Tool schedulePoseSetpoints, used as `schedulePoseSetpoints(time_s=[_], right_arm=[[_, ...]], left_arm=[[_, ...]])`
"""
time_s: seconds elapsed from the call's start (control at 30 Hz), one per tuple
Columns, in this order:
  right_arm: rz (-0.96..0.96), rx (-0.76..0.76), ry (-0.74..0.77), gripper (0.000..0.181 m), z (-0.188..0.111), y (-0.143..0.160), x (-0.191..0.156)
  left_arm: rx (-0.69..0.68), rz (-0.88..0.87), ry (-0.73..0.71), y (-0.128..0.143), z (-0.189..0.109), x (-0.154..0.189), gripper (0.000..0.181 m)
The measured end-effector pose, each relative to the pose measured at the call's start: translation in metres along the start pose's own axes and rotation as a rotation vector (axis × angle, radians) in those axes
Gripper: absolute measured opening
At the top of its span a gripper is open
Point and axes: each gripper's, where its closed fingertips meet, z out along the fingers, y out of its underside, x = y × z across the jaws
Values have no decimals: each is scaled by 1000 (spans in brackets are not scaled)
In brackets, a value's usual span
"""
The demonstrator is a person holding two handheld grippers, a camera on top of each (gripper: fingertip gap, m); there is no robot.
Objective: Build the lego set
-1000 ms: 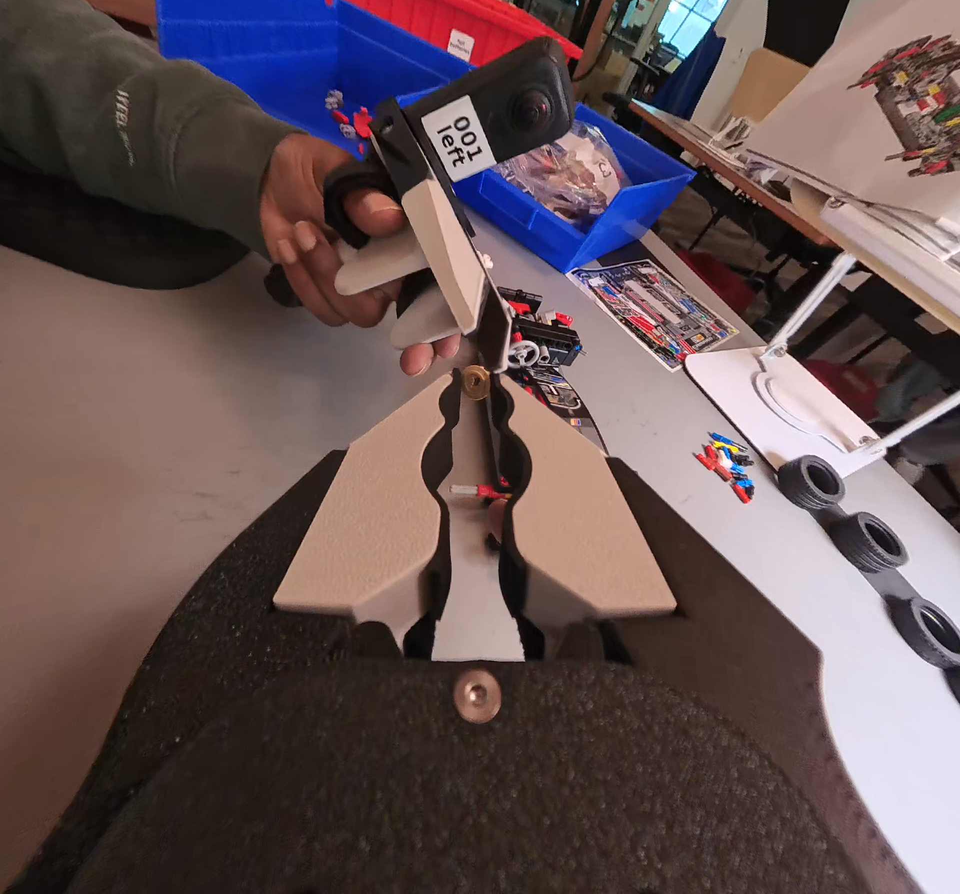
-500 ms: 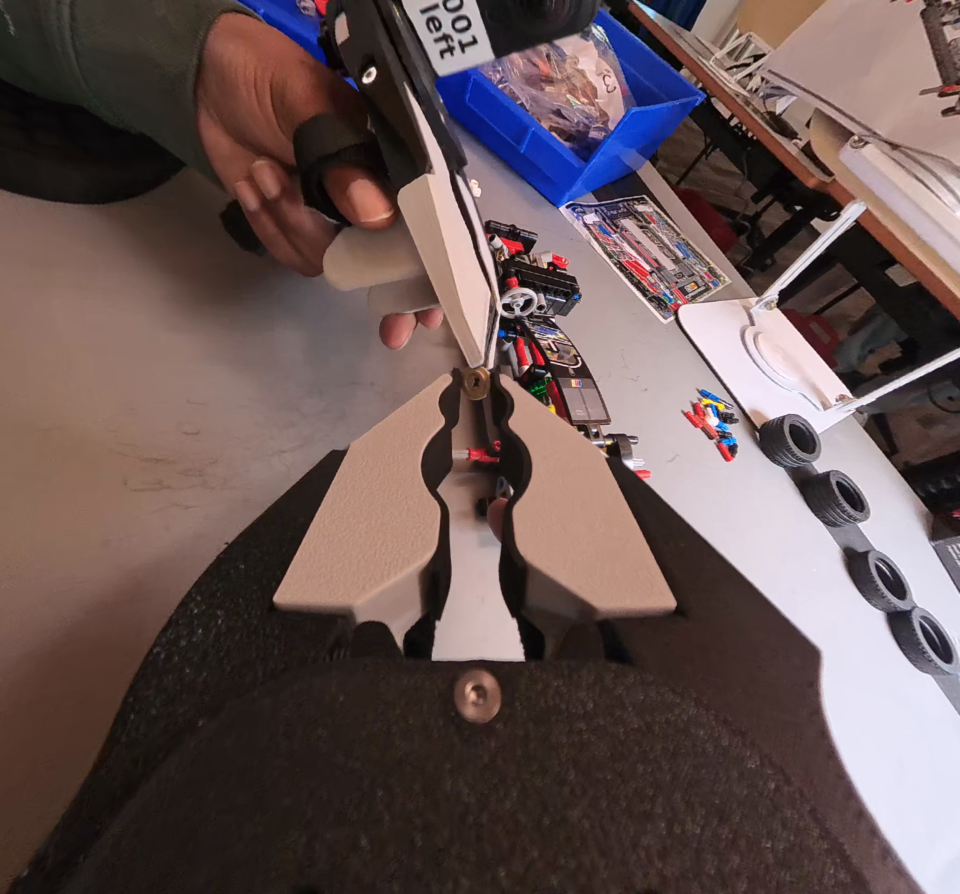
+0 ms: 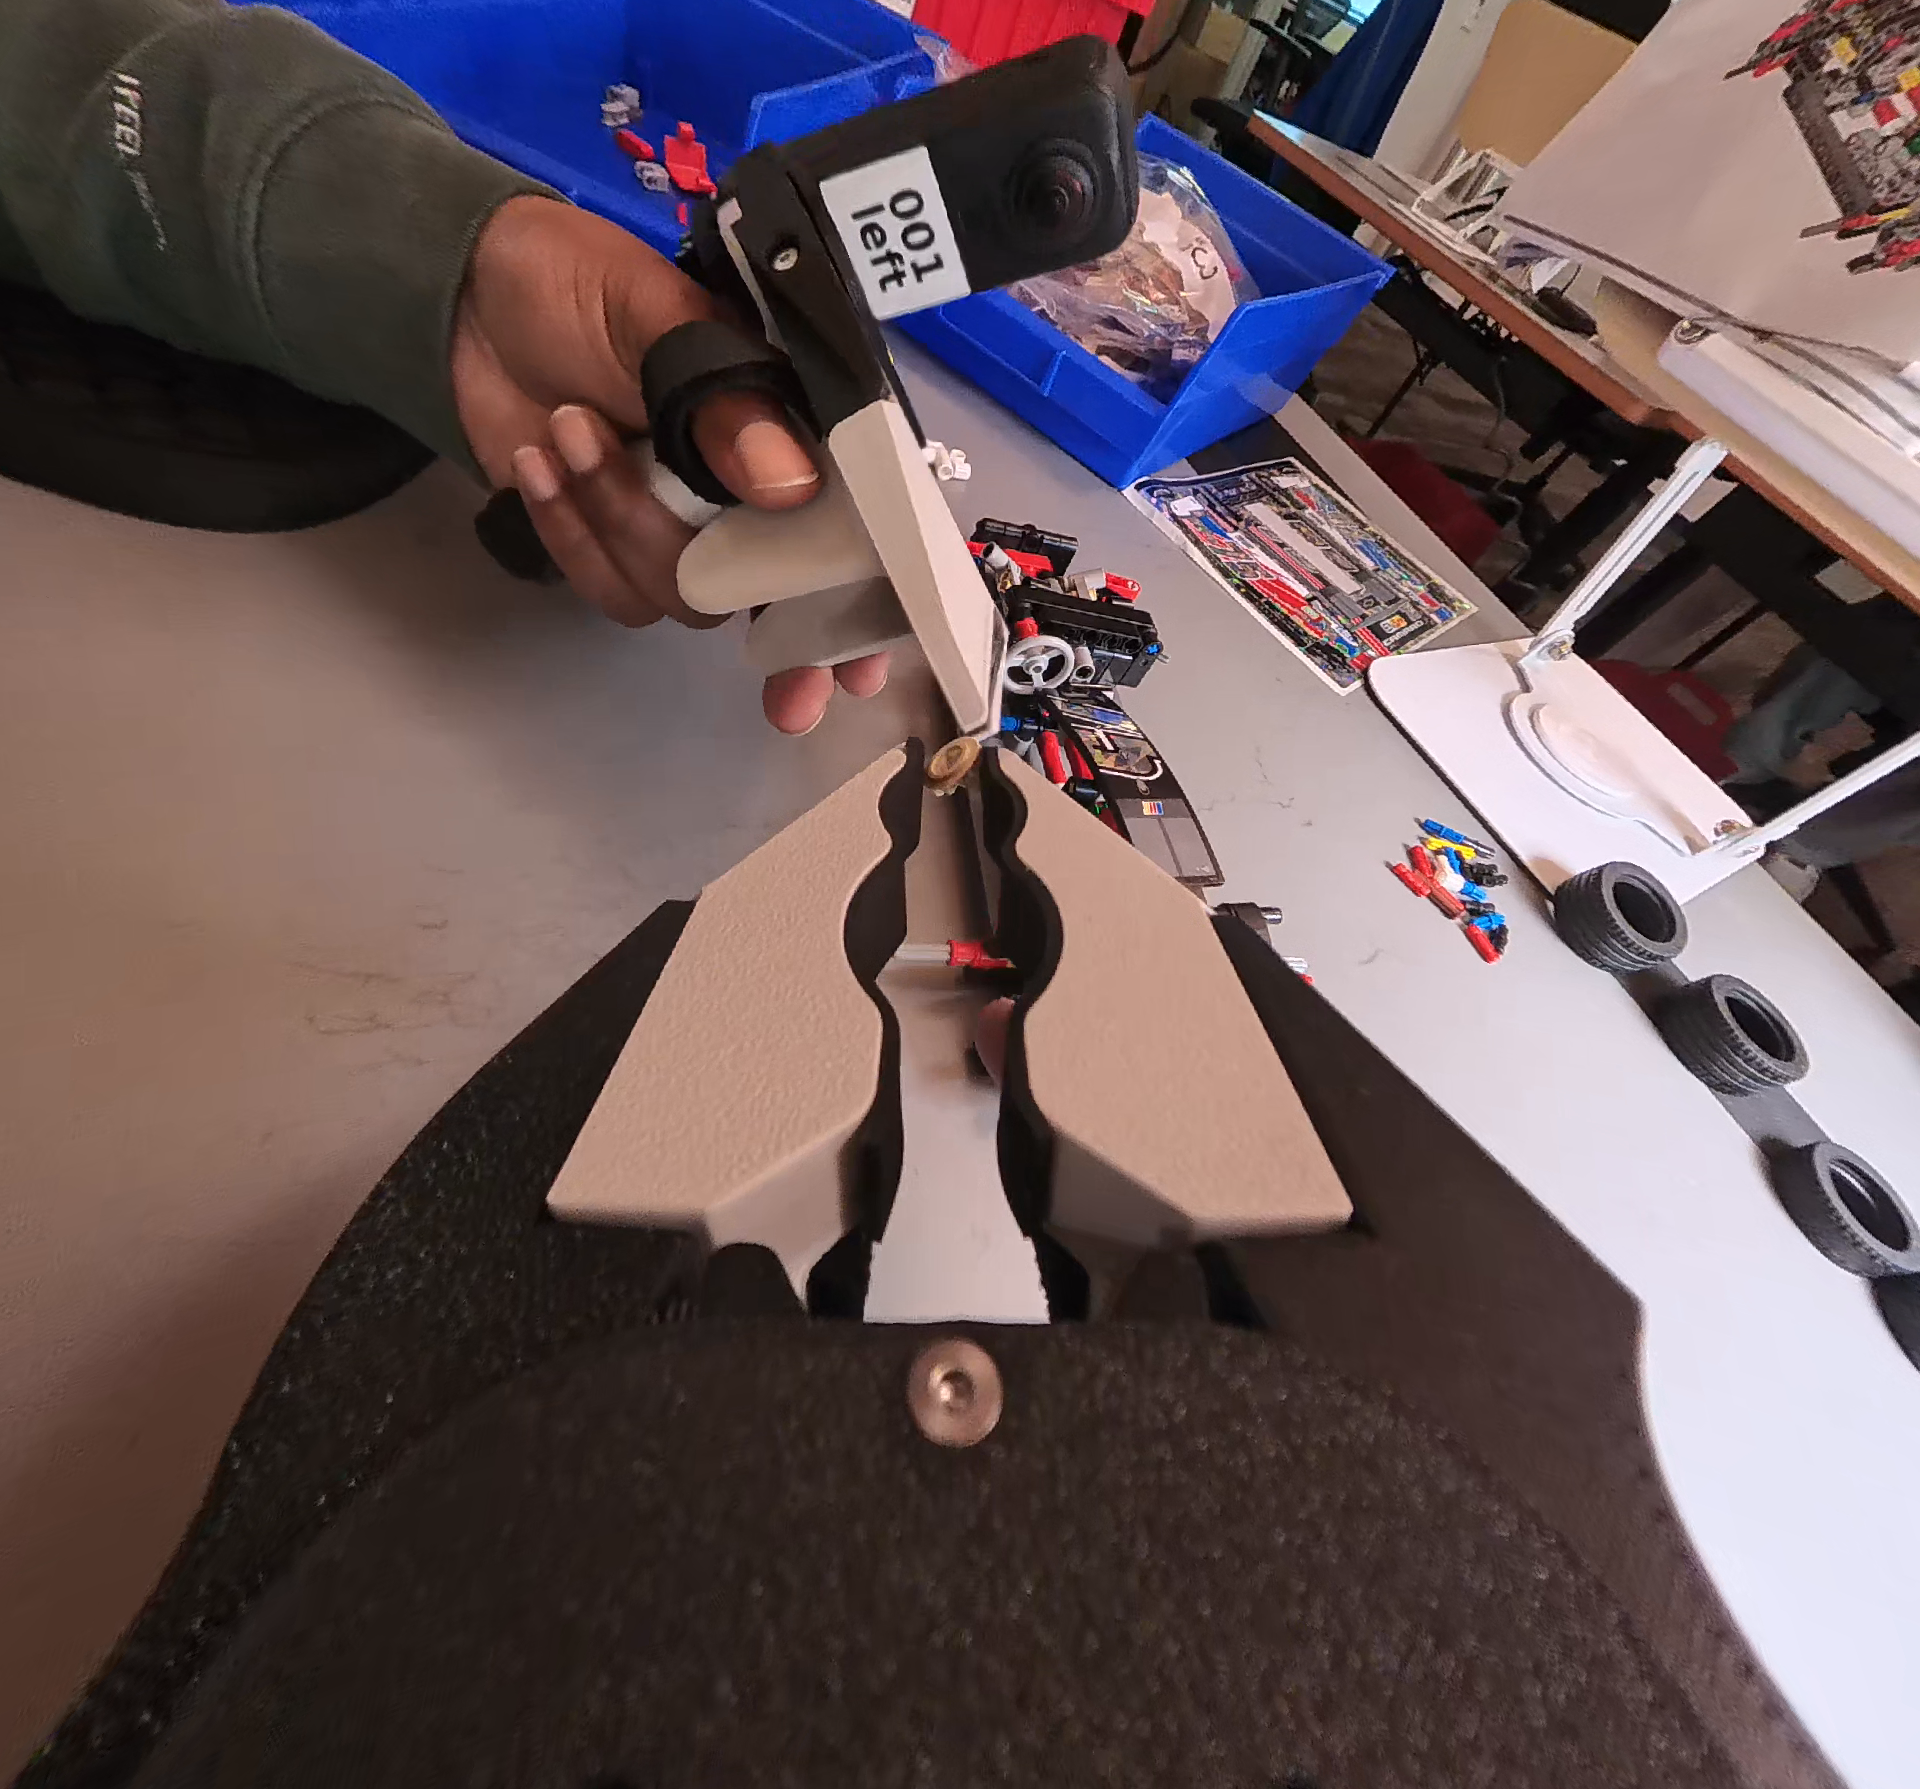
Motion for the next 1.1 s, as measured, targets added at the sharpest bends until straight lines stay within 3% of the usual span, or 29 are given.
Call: schedulePoseSetpoints(time_s=[0.17,0.23,0.33,0.6,0.77,0.87,1.1], right_arm=[[31,25,-29,8,-1,-2,-3],[37,41,-45,9,-2,-5,-5],[30,41,-54,9,-2,-5,-7],[33,48,-47,10,-2,-5,-5],[-133,56,16,22,-5,-7,-2],[-201,32,17,22,-5,-2,-4],[-167,24,-34,14,-4,3,-9]], left_arm=[[-38,36,15,4,0,4,0],[-55,17,47,6,0,6,11],[-76,-8,95,11,2,12,12],[-58,-59,77,10,3,8,1],[-40,-156,57,8,2,1,0],[-44,-179,51,10,2,-1,0],[-90,-164,38,18,4,-2,0]])
